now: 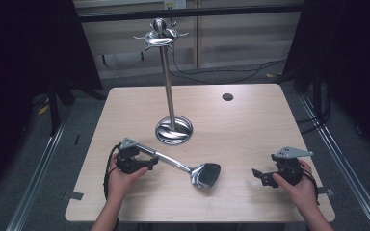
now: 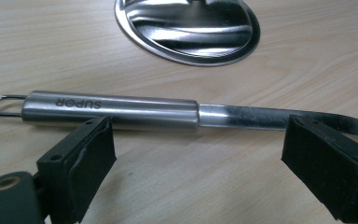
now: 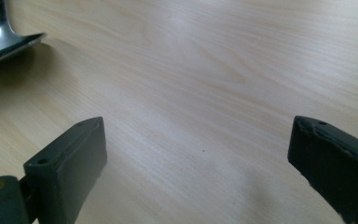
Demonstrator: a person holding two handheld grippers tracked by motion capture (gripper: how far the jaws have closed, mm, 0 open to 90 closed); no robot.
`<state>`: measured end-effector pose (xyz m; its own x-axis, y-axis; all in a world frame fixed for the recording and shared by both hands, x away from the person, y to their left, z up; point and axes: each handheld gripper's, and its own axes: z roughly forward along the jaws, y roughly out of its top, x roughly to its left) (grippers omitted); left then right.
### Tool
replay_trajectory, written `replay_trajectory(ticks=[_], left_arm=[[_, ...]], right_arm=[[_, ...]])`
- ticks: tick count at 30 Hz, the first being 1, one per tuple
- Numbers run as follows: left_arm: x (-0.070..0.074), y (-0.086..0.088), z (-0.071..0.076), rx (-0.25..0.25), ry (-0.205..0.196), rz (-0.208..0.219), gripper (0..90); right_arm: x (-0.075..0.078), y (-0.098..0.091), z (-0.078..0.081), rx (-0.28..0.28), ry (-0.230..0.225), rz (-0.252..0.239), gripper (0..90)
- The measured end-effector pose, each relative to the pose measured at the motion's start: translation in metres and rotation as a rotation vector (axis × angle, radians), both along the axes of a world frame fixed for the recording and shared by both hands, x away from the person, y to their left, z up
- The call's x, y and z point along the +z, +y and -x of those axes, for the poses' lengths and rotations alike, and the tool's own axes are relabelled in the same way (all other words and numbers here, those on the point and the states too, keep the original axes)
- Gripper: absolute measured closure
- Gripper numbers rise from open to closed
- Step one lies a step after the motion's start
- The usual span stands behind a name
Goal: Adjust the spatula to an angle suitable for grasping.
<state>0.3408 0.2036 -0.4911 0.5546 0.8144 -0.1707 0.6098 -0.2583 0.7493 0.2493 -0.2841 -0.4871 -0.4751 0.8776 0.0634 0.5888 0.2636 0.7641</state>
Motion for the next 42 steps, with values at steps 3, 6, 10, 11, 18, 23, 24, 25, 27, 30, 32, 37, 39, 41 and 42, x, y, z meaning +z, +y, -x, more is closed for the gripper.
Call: replay_trajectory(ticks=[3, 6, 10, 11, 18, 23, 24, 25, 27, 30, 32, 37, 39, 41, 42], left_arm=[[0.001, 0.002, 0.001, 0.01, 0.015, 0.0, 16.8], [0.003, 0.004, 0.0, 0.003, 0.013, -0.011, 27.2], [0.003, 0.006, 0.0, 0.013, 0.011, -0.065, 47.0], [0.002, 0.005, 0.0, 0.024, 0.017, -0.058, 52.0], [0.006, -0.001, 0.002, 0.023, 0.029, -0.073, 83.2], [0.011, -0.027, 0.004, -0.046, 0.038, -0.061, 90.0], [0.011, -0.032, 0.004, -0.06, 0.04, -0.048, 90.0], [0.011, -0.039, 0.004, -0.07, 0.047, -0.045, 90.0], [0.011, -0.052, 0.005, -0.113, 0.057, -0.055, 90.0], [0.009, -0.074, 0.006, -0.168, 0.058, -0.031, 90.0], [0.008, -0.088, 0.006, -0.19, 0.061, -0.022, 90.0], [0.002, -0.115, 0.004, -0.251, 0.088, -0.053, 90.0], [0.002, -0.117, 0.004, -0.269, 0.093, -0.071, 90.0], [-0.003, -0.122, 0.005, -0.278, 0.111, -0.08, 90.0], [-0.005, -0.123, 0.005, -0.282, 0.105, -0.077, 90.0]], right_arm=[[-0.002, 0.002, 0.0, 0.006, 0.009, 0.005, 4.2], [0.0, 0.003, 0.0, 0.011, 0.002, 0.003, 4.2], [0.002, 0.003, 0.002, 0.015, 0.001, -0.01, 4.2], [0.002, 0.003, 0.002, 0.013, 0.004, -0.013, 4.2], [0.008, -0.002, 0.006, -0.004, -0.024, -0.029, 4.1], [0.01, -0.002, 0.006, 0.003, -0.02, -0.036, 4.1], [0.01, -0.003, 0.006, 0.003, -0.02, -0.036, 4.1], [0.01, -0.003, 0.006, 0.001, -0.022, -0.036, 4.1], [0.01, -0.003, 0.006, -0.001, -0.023, -0.039, 4.1], [0.01, -0.003, 0.006, 0.002, -0.028, -0.044, 4.1], [0.01, -0.004, 0.006, -0.003, -0.021, -0.051, 4.1], [0.009, -0.004, 0.005, -0.003, -0.017, -0.053, 4.1], [0.008, -0.005, 0.005, -0.002, -0.019, -0.053, 4.1], [0.008, -0.005, 0.005, -0.004, -0.017, -0.052, 4.1], [0.008, -0.006, 0.005, -0.003, -0.016, -0.052, 4.1]])
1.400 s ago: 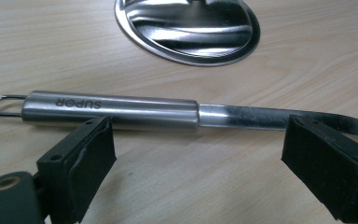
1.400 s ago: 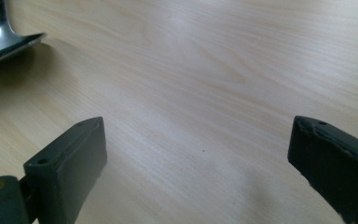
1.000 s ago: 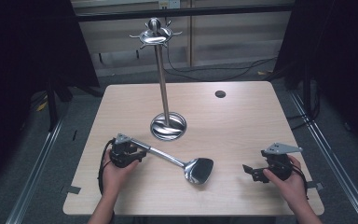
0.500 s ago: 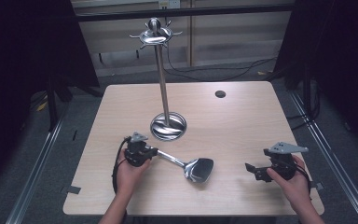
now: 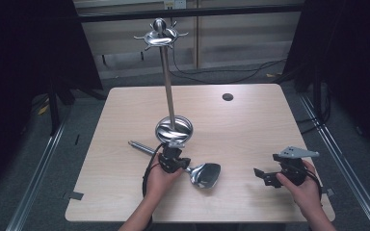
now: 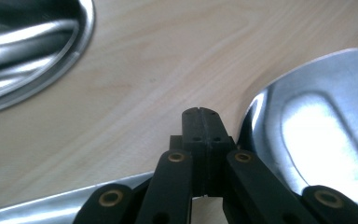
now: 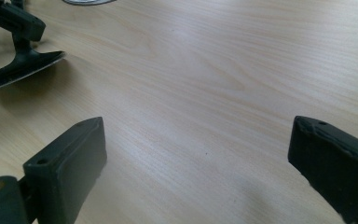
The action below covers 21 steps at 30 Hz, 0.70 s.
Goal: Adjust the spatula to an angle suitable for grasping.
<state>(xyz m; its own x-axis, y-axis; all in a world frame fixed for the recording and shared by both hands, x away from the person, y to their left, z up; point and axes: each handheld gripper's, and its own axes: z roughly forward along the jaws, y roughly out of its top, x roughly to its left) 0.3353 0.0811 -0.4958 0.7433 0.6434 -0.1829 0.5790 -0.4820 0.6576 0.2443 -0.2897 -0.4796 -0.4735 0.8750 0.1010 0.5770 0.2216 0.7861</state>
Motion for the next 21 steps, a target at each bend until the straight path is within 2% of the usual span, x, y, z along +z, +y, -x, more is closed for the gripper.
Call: replay_trajectory(ticks=[5, 9, 11, 13, 14, 15, 17, 21], left_arm=[[-0.001, 0.0, 0.003, -0.035, 0.013, -0.005, 90.0], [-0.001, 0.002, 0.009, -0.031, 0.032, 0.017, 90.0], [-0.001, 0.006, 0.012, -0.038, 0.04, 0.022, 90.0], [0.0, 0.01, 0.015, -0.054, 0.051, 0.007, 90.0], [0.0, 0.011, 0.017, -0.046, 0.042, 0.009, 90.0], [0.0, 0.014, 0.019, -0.052, 0.061, 0.015, 90.0], [0.0, 0.017, 0.023, -0.043, 0.064, 0.025, 90.0], [0.001, 0.022, 0.027, -0.056, 0.073, 0.016, 90.0]], right_arm=[[0.0, 0.001, 0.0, 0.003, 0.005, -0.001, 4.1], [0.0, 0.001, 0.0, 0.005, 0.007, 0.001, 4.1], [0.0, 0.001, 0.0, 0.005, 0.005, 0.002, 4.1], [0.0, 0.001, 0.0, 0.004, 0.005, 0.003, 4.1], [0.0, 0.0, 0.0, 0.004, 0.006, 0.002, 4.1], [0.0, 0.0, 0.0, 0.003, 0.006, 0.001, 4.1], [-0.001, 0.0, -0.001, 0.004, 0.005, 0.004, 4.1], [-0.001, 0.001, 0.0, 0.004, 0.009, 0.005, 4.1]])
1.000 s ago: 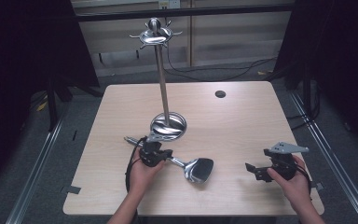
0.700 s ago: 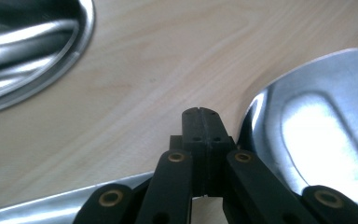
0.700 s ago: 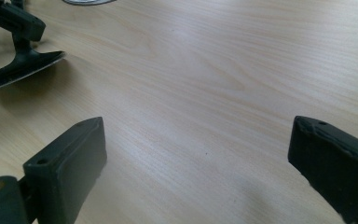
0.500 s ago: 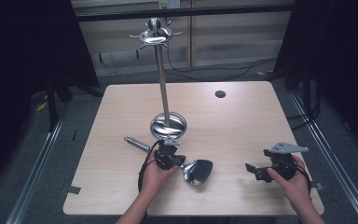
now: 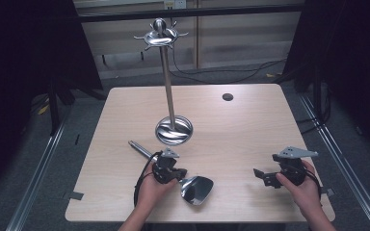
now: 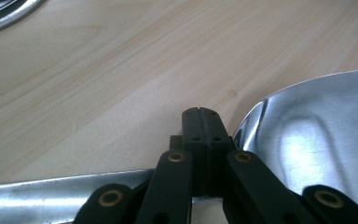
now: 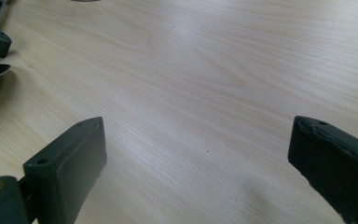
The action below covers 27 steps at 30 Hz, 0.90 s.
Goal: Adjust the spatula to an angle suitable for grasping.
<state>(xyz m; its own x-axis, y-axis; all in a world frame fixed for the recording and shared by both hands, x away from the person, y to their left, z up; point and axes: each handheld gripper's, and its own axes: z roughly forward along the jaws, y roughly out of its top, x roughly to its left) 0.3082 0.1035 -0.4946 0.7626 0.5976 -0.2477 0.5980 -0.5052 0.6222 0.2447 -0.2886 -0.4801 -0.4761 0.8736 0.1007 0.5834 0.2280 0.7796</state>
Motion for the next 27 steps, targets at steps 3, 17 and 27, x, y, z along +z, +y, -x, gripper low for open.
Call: replay_trajectory(ticks=[3, 17, 27], left_arm=[[0.0, 0.003, 0.001, 0.0, 0.011, 0.003, 90.0], [0.015, 0.042, -0.016, 0.2, -0.046, 0.032, 90.0], [0.011, 0.087, -0.028, 0.349, -0.048, -0.007, 90.0]], right_arm=[[0.0, 0.0, 0.0, -0.002, 0.002, -0.001, 4.1], [0.001, -0.002, 0.0, -0.008, -0.006, -0.021, 4.1], [0.002, 0.001, 0.001, -0.004, -0.006, -0.021, 4.1]])
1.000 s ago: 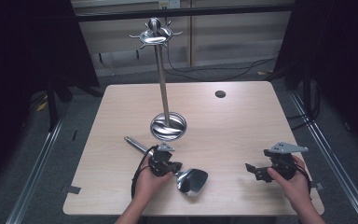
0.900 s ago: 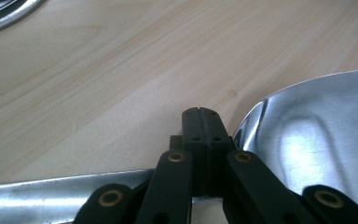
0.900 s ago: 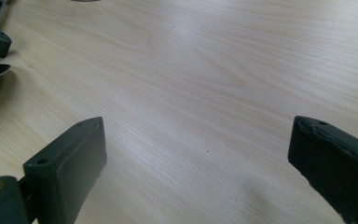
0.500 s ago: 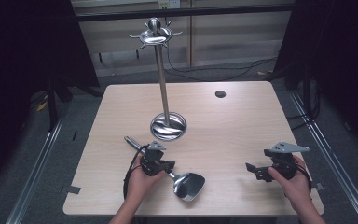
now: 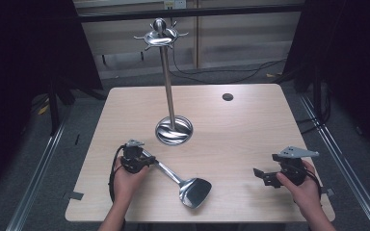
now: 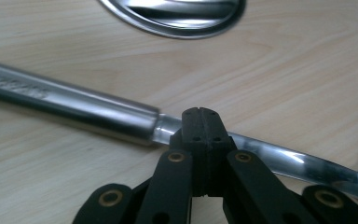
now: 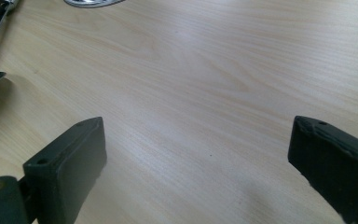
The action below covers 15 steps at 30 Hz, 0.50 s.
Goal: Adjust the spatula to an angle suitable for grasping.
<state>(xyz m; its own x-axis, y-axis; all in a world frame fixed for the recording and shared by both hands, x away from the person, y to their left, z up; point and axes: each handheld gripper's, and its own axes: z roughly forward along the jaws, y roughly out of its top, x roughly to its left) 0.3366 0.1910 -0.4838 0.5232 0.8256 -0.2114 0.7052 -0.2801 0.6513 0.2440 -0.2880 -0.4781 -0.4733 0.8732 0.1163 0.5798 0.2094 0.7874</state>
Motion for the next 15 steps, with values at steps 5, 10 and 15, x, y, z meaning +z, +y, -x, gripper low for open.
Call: replay_trajectory(ticks=[5, 10, 15], left_arm=[[0.0, 0.012, -0.004, 0.047, 0.003, -0.015, 90.0], [-0.007, 0.02, -0.006, 0.077, 0.018, -0.047, 90.0], [-0.01, 0.022, -0.012, 0.095, 0.028, -0.039, 90.0]], right_arm=[[0.0, -0.001, 0.0, -0.002, -0.004, -0.001, 4.1], [0.0, 0.0, 0.0, -0.002, -0.003, -0.003, 4.1], [0.0, 0.001, 0.0, 0.002, -0.001, -0.002, 4.1]])
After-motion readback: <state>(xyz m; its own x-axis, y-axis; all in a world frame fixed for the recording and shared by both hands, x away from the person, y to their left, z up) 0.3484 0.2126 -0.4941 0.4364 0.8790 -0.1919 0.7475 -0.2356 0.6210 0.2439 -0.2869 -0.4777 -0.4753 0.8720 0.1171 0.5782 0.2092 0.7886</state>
